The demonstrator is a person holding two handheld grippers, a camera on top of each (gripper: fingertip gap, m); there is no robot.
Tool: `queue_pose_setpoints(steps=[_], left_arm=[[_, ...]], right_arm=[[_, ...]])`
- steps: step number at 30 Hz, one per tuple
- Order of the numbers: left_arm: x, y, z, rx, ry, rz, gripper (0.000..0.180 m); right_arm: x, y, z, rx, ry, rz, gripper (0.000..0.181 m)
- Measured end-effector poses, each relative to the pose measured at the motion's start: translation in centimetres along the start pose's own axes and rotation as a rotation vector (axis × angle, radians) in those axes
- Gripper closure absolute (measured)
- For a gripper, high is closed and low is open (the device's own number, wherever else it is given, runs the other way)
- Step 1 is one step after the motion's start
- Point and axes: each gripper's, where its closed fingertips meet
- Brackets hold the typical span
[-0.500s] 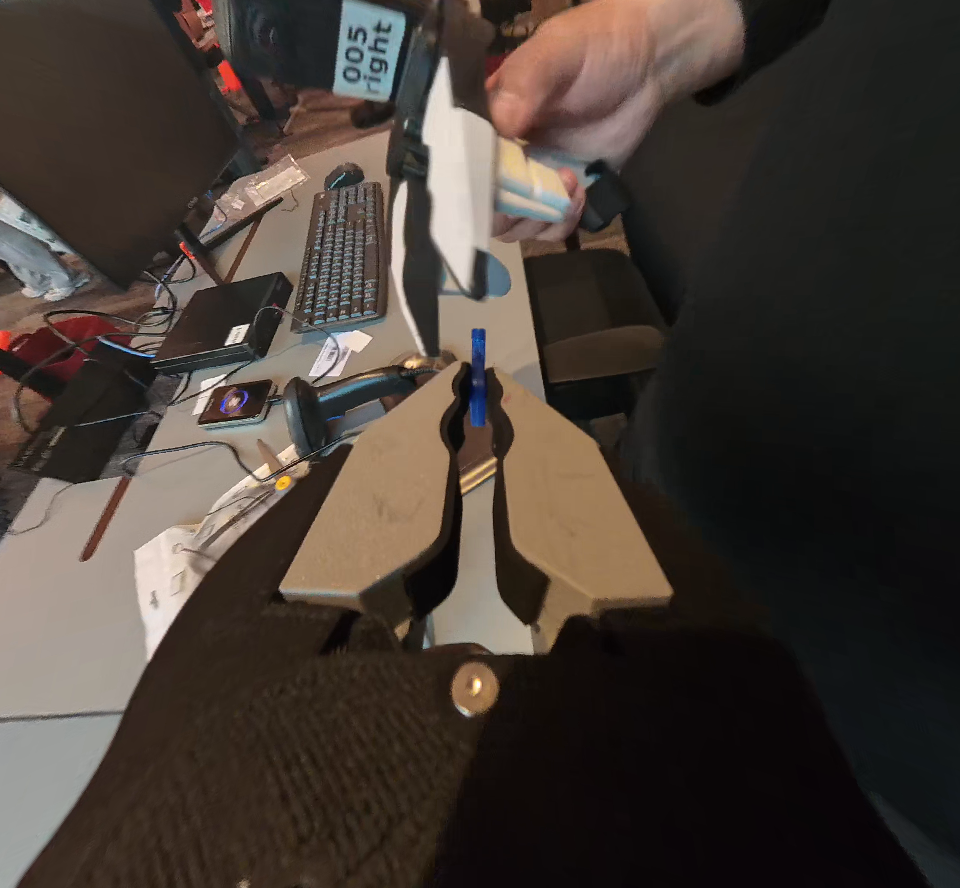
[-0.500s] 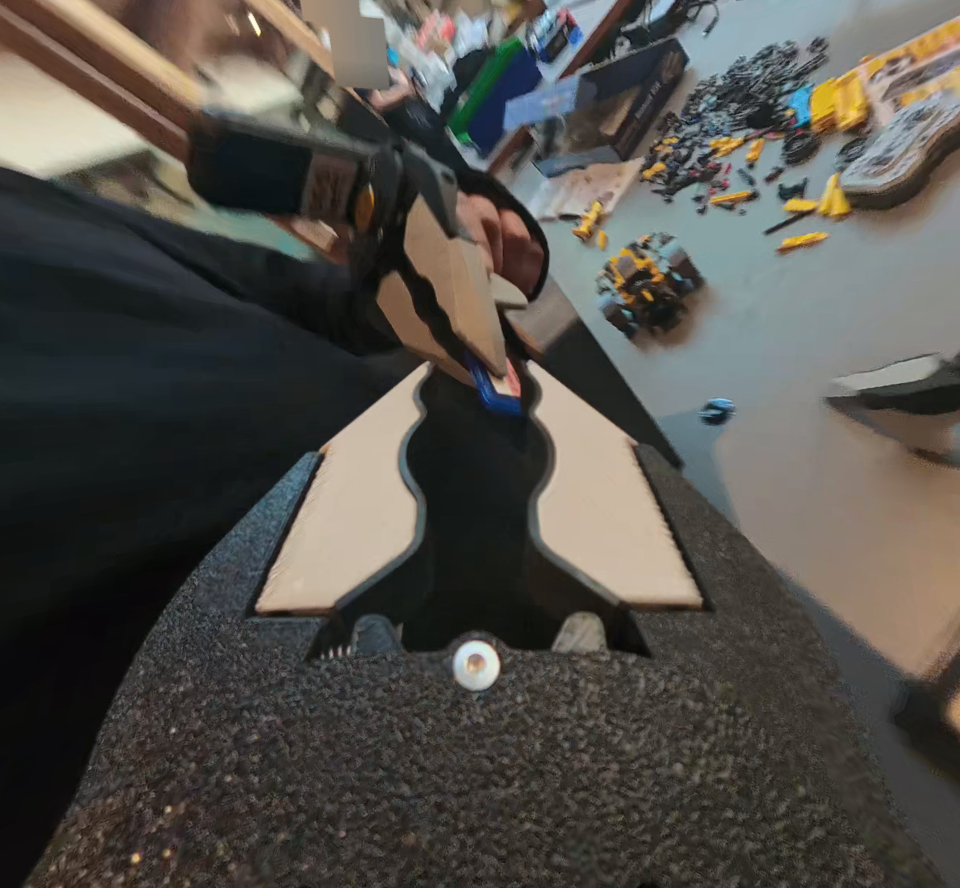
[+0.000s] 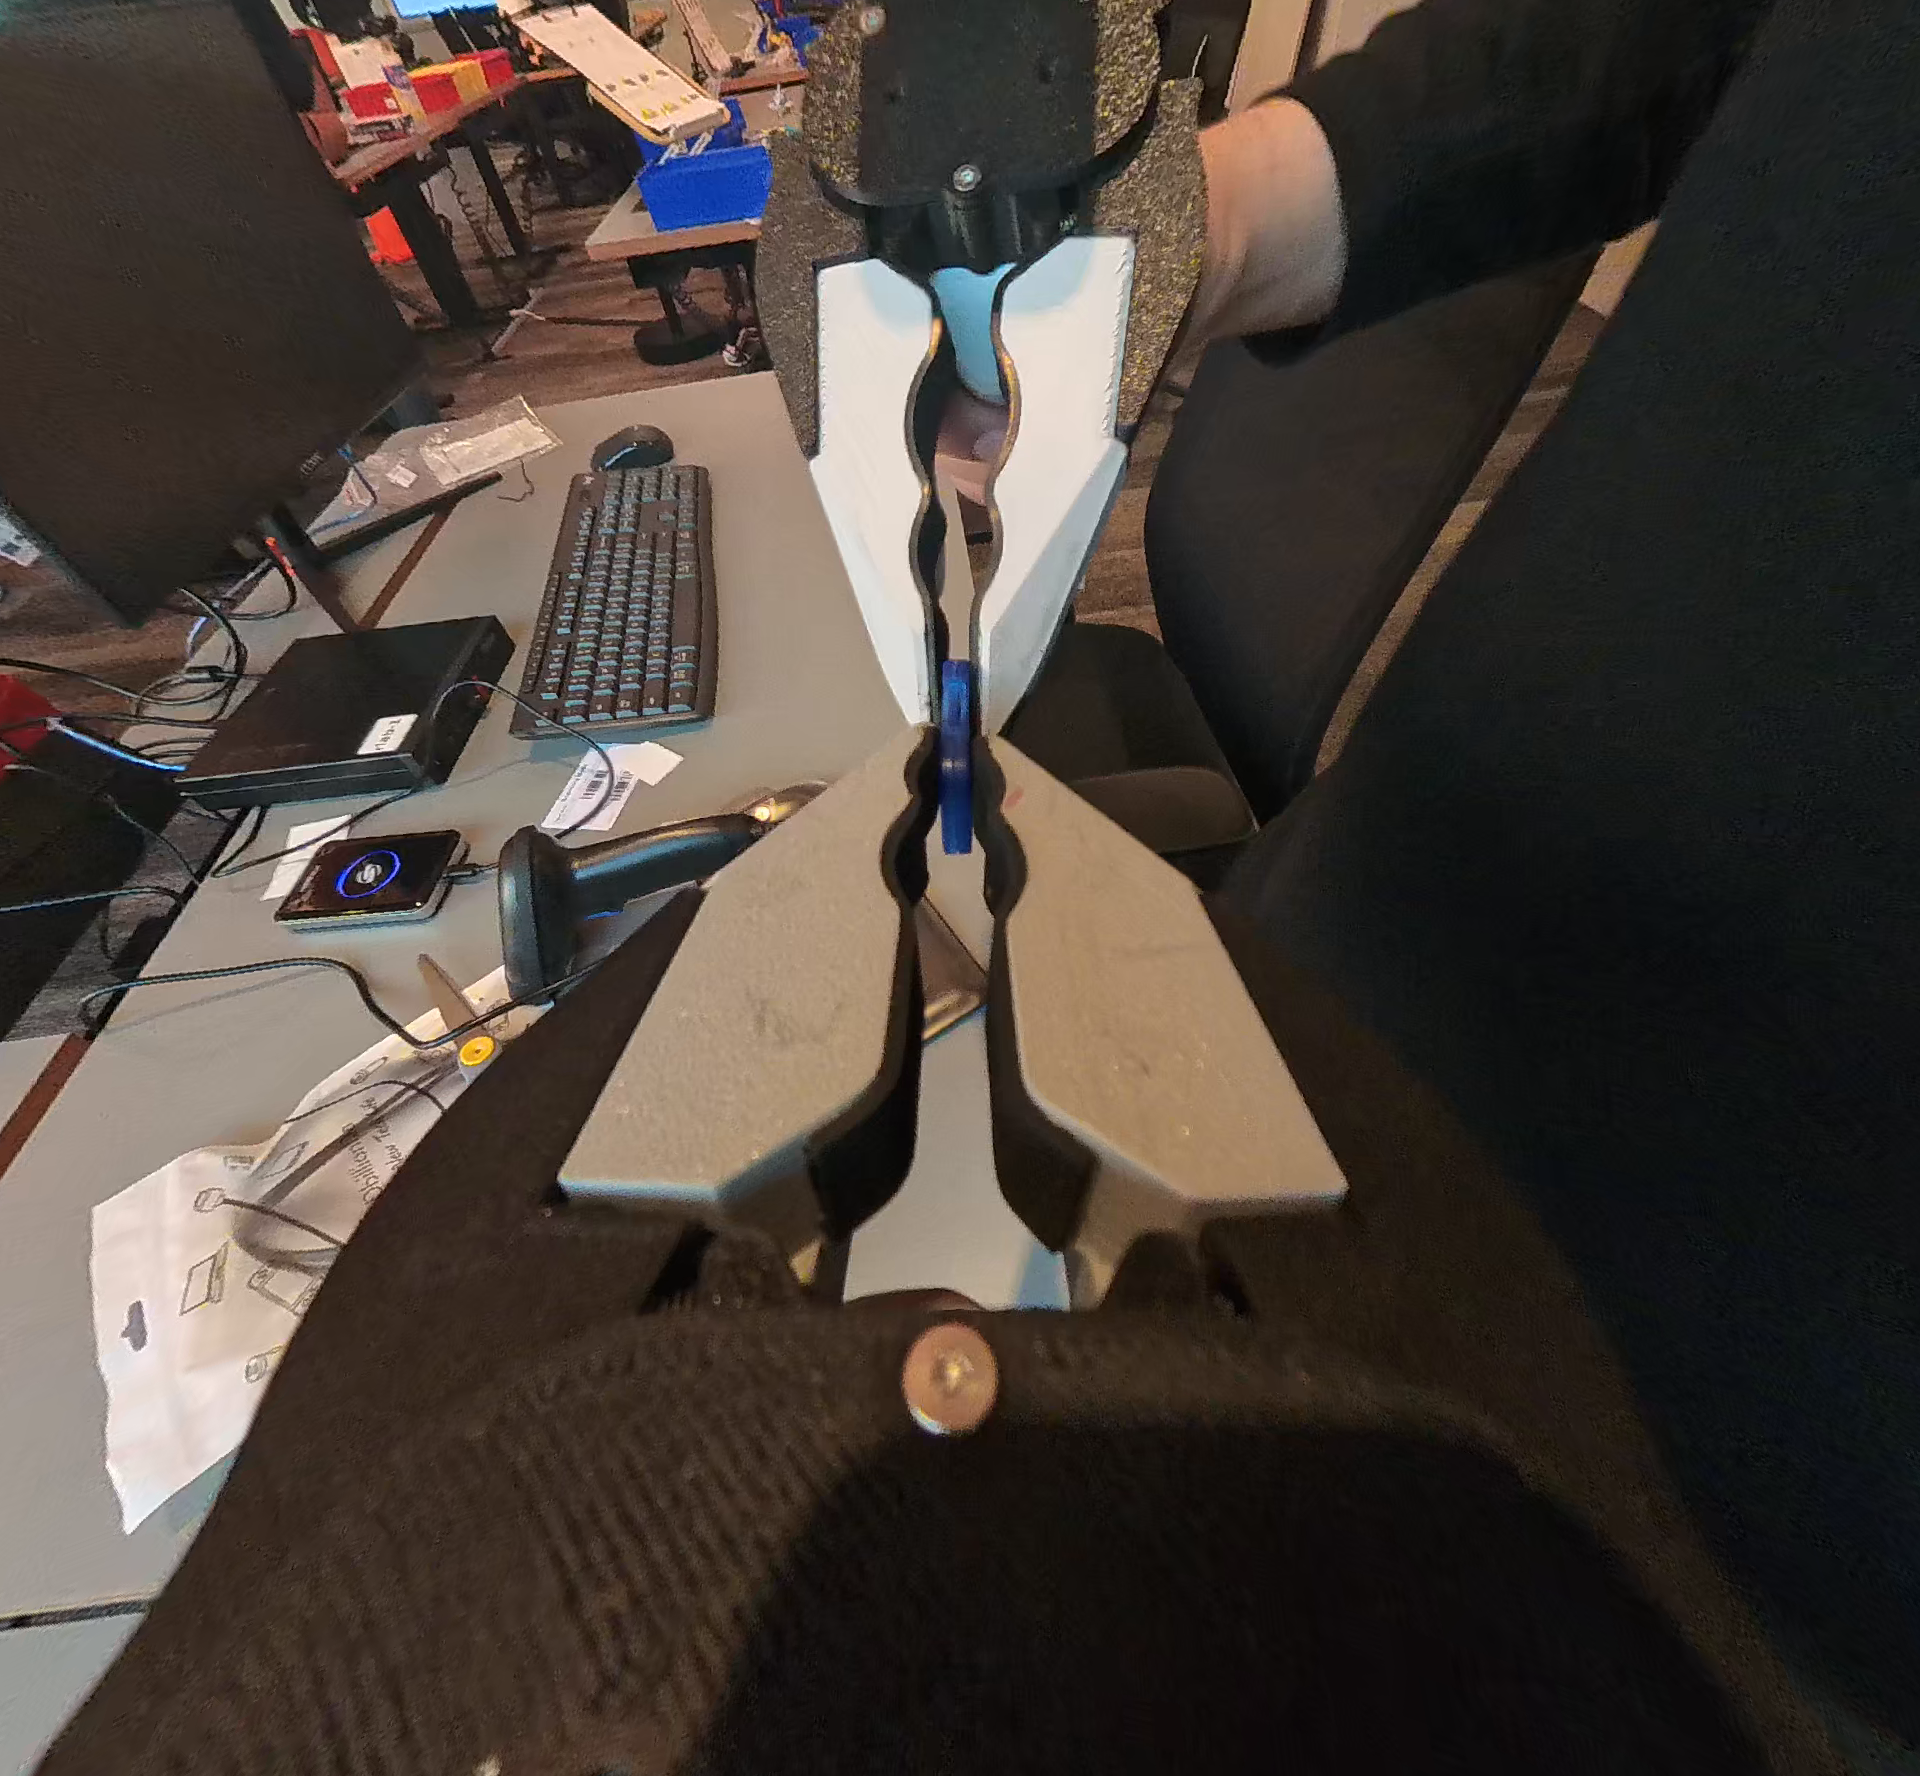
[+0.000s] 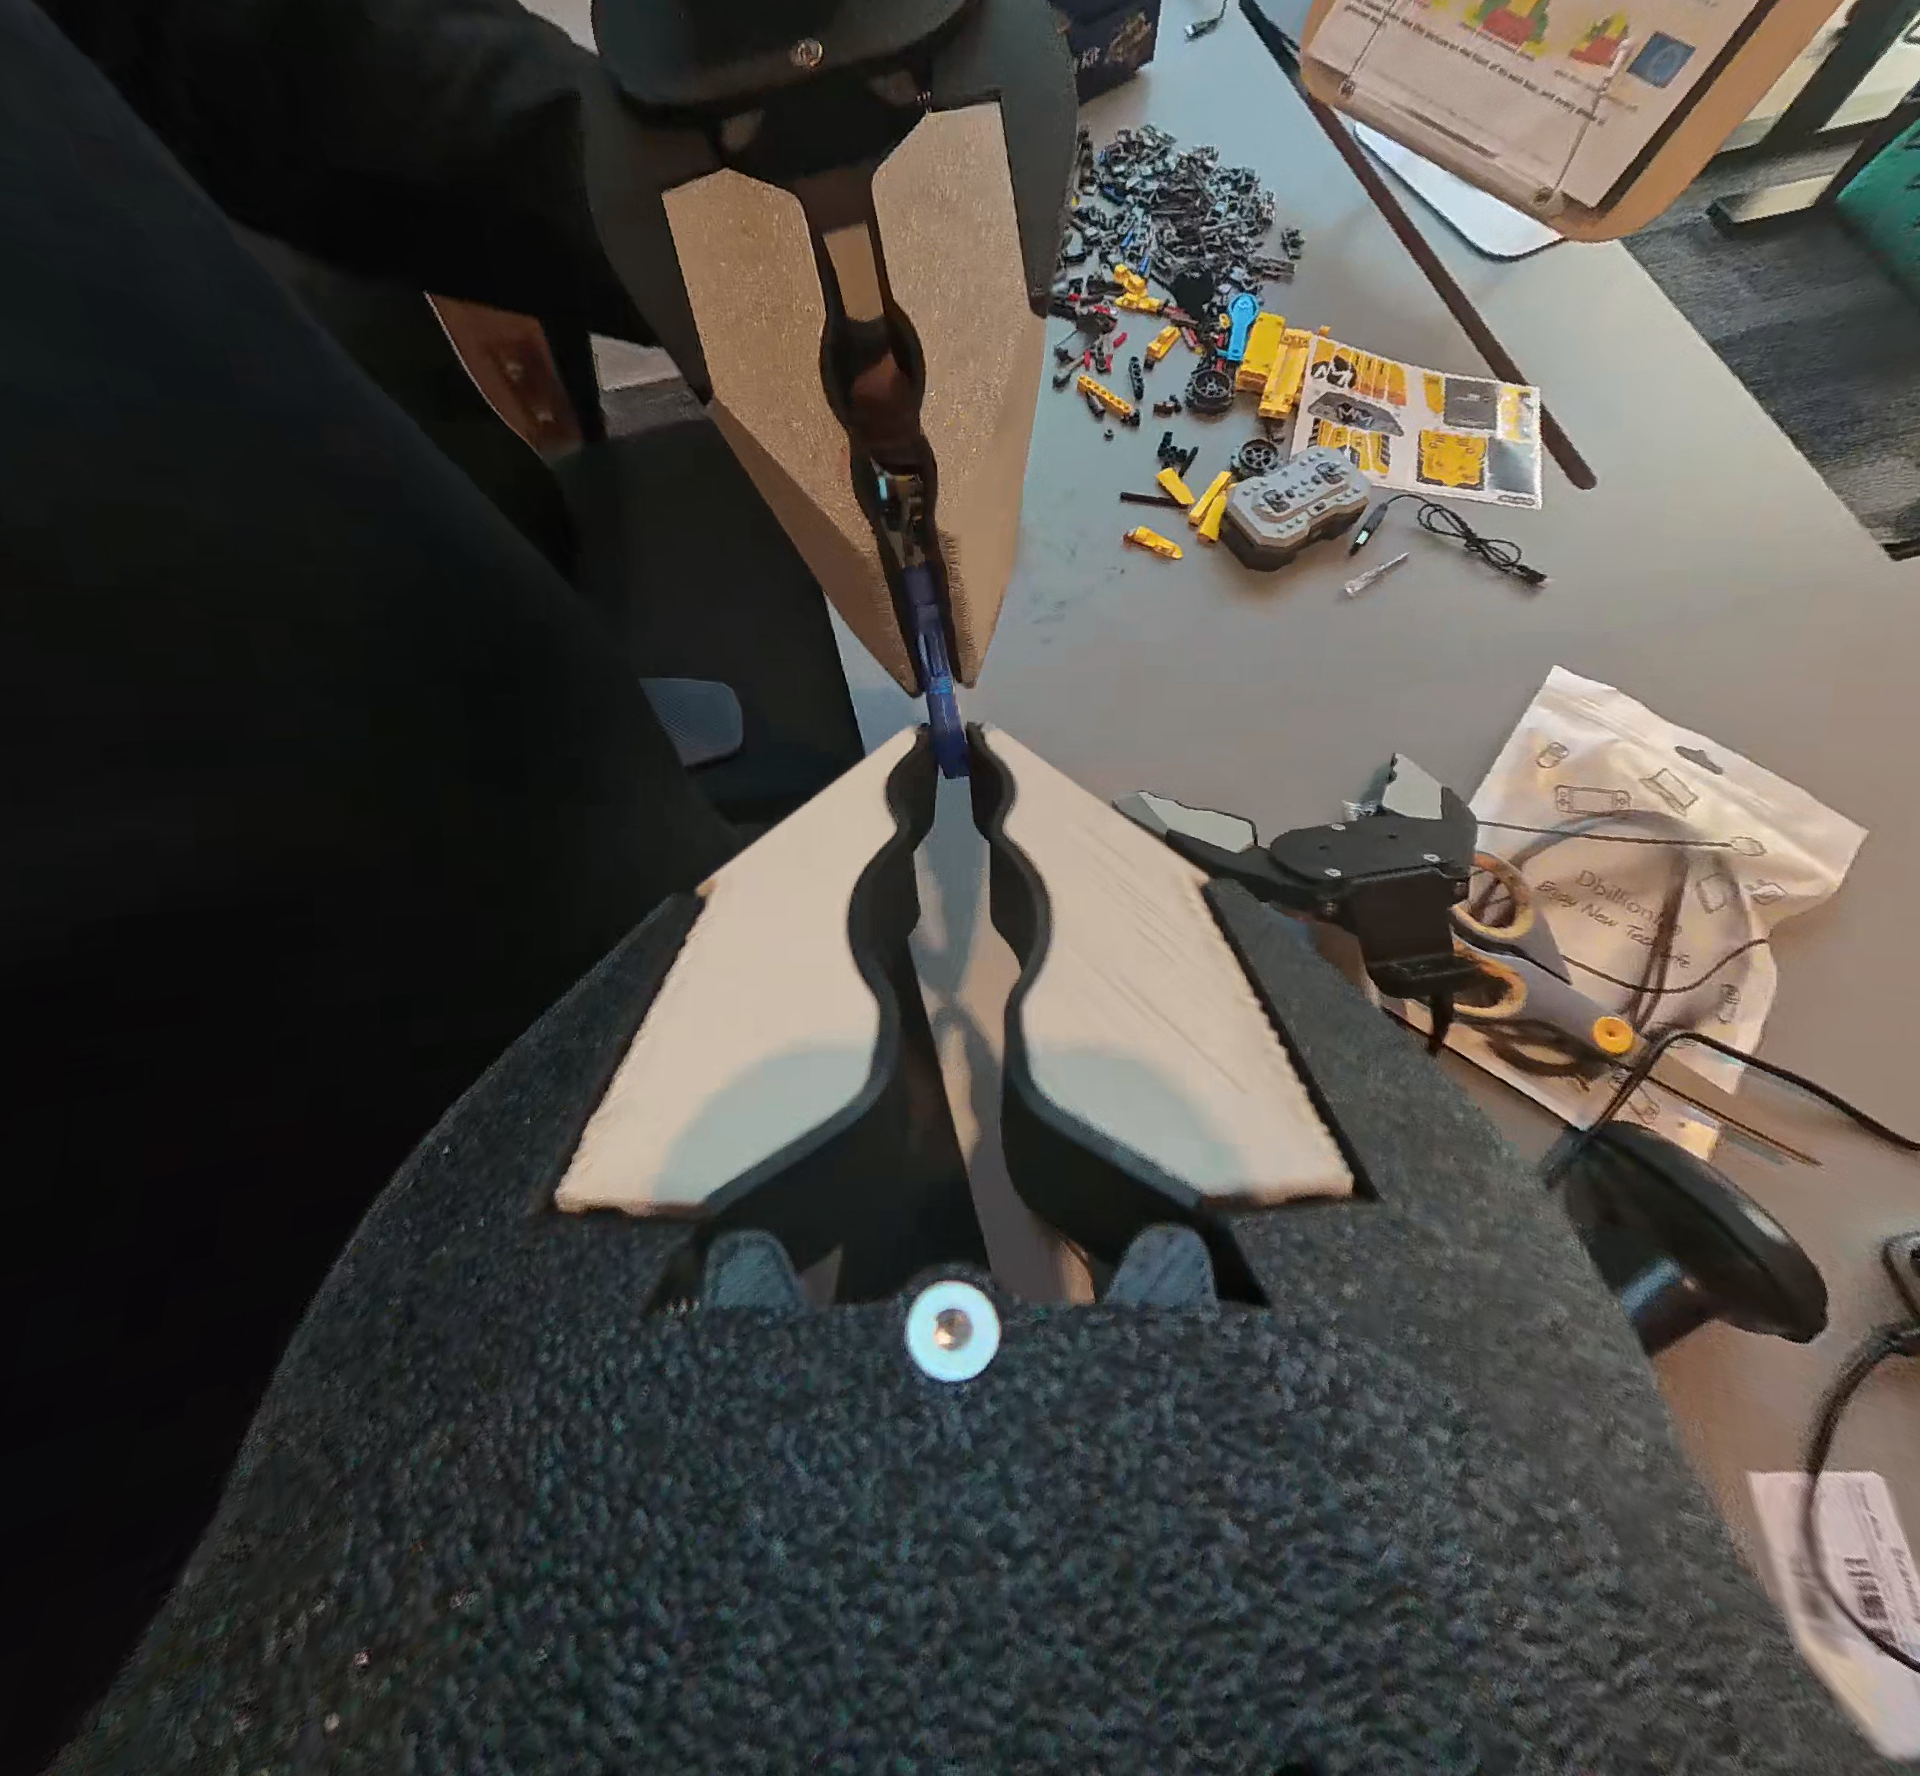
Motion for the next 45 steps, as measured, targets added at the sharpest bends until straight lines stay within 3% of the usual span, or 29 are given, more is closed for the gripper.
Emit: queue_pose_setpoints(steps=[3, 7, 10, 11, 14, 18, 22, 24, 27, 30, 38, 45], left_arm=[[0.1, -0.2, -0.6, -0.013, -0.057, -0.003, 0.175], [1.4, -0.3, -4.1, -0.200, -0.033, -0.072, 0.153], [3.5, -0.9, -7.7, -0.460, -0.034, -0.203, 0.116], [4.1, -0.7, -8.1, -0.495, -0.058, -0.217, 0.111], [5.8, 0.8, -8.2, -0.516, -0.162, -0.244, 0.112], [10.9, 2.3, -9.4, -0.584, -0.406, -0.435, 0.116], [12.1, 4.2, -9.0, -0.502, -0.664, -0.455, 0.111], [11.8, 3.9, -9.7, -0.531, -0.672, -0.448, 0.112], [12.8, 3.2, -10.7, -0.610, -0.623, -0.546, 0.091], [12.8, 3.1, -10.8, -0.635, -0.587, -0.563, 0.093], [11.5, 3.4, -9.8, -0.624, -0.575, -0.528, 0.093], [10.6, 2.8, -10.2, -0.642, -0.527, -0.531, 0.094]], right_arm=[[0.1, 0.2, 0.4, -0.052, 0.144, 0.031, 0.176], [2.0, 1.2, 2.8, -0.064, 0.420, 0.037, 0.177], [2.1, 1.1, 4.8, -0.101, 0.659, 0.139, 0.176], [1.9, 1.0, 5.3, -0.116, 0.712, 0.176, 0.176], [1.5, 1.1, 6.0, -0.158, 0.801, 0.241, 0.176], [2.3, 2.2, 7.4, -0.123, 0.905, 0.260, 0.177], [4.8, 3.2, 8.1, 0.079, 0.721, 0.086, 0.177], [5.1, 3.0, 8.4, 0.214, 0.512, 0.013, 0.177], [4.4, 2.5, 9.1, 0.391, 0.229, -0.029, 0.177], [3.6, 2.2, 10.2, 0.516, 0.048, -0.033, 0.177], [2.4, 2.8, 11.7, 0.679, -0.275, -0.074, 0.177], [4.2, 3.3, 10.8, 0.667, -0.301, -0.118, 0.177]])
Point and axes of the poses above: each gripper's, where its closed fingertips meet, y out along the fingers, x out of its underside, z = x × y across the jaws, and after that the axes turned 7 degrees about -y, right-handed
